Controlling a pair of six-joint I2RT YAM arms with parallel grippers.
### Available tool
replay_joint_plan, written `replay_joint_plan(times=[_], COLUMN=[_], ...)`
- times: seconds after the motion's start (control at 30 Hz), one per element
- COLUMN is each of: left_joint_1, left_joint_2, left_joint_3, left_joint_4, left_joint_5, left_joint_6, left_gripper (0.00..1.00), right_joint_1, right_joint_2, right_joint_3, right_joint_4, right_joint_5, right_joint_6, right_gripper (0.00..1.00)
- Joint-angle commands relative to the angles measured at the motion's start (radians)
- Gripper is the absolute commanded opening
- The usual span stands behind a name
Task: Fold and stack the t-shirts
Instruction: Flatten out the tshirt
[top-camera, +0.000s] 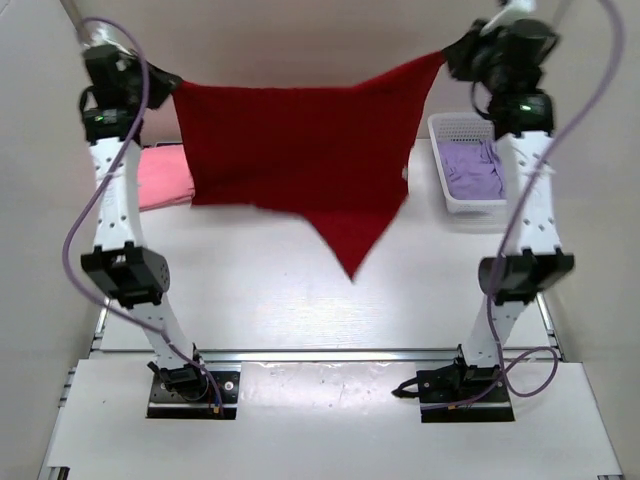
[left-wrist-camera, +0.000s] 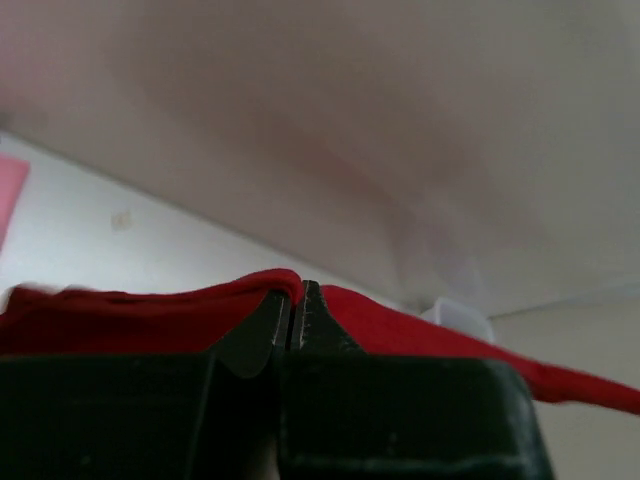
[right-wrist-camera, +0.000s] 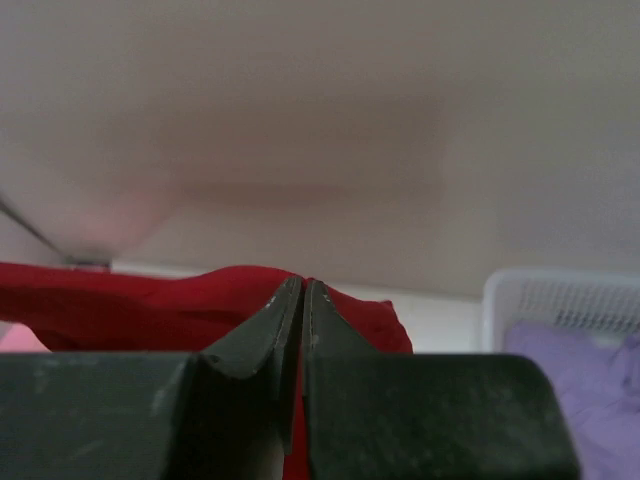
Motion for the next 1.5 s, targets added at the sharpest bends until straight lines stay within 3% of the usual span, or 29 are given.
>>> replay_joint_plan(times=[0.0, 0.13, 0.43, 0.57, 0.67, 0.73, 0.83, 0.93, 1.07, 1.23, 1.47], left_joint_1=[0.069, 0.062, 0.025, 0.01, 0.057, 0.085, 0.085, 0.074, 0.077, 0.062, 0.041], left_joint_2=[-0.168, -0.232, -0.551, -0.672, -0.735, -0.766, -0.815, -0.86, -0.947, -0.911, -0.708], left_joint_3=[0.034, -0.057, -0.81, -1.116, -1.394, -1.505, -1.599, -1.625, -1.612, -1.607, -1.53], left_joint_4=[0.105, 0.102, 0.263, 0.273, 0.273, 0.284, 0.281, 0.221, 0.148, 0.186, 0.336], left_joint_5=[0.021, 0.003, -0.125, -0.148, -0.105, -0.053, -0.06, -0.065, -0.112, -0.149, -0.103], left_joint_6=[-0.031, 0.011, 0.103, 0.123, 0.084, 0.067, 0.078, 0.107, 0.155, 0.147, 0.002], left_gripper=[0.0, 0.0, 0.0, 0.0, 0.0, 0.0, 0.0, 0.0, 0.0, 0.0, 0.0], right_joint_1=[-0.04, -0.006, 0.058, 0.11, 0.191, 0.225, 0.223, 0.21, 0.291, 0.298, 0.029], right_joint_2=[-0.192, -0.305, -0.77, -0.906, -0.989, -1.043, -1.132, -1.244, -1.354, -1.302, -1.003], right_joint_3=[0.051, -0.135, -1.152, -1.482, -1.72, -1.788, -1.855, -1.879, -1.853, -1.823, -1.722], right_joint_4=[0.133, 0.11, 0.256, 0.238, 0.176, 0.136, 0.023, -0.093, -0.189, -0.18, 0.114], right_joint_5=[-0.042, 0.012, 0.147, 0.166, 0.162, 0.178, 0.077, -0.019, 0.035, 0.067, -0.059], right_joint_6=[0.042, -0.001, 0.016, 0.073, 0.128, 0.165, 0.22, 0.262, 0.332, 0.287, 0.171], right_gripper=[0.0, 0.0, 0.0, 0.0, 0.0, 0.0, 0.0, 0.0, 0.0, 0.0, 0.0])
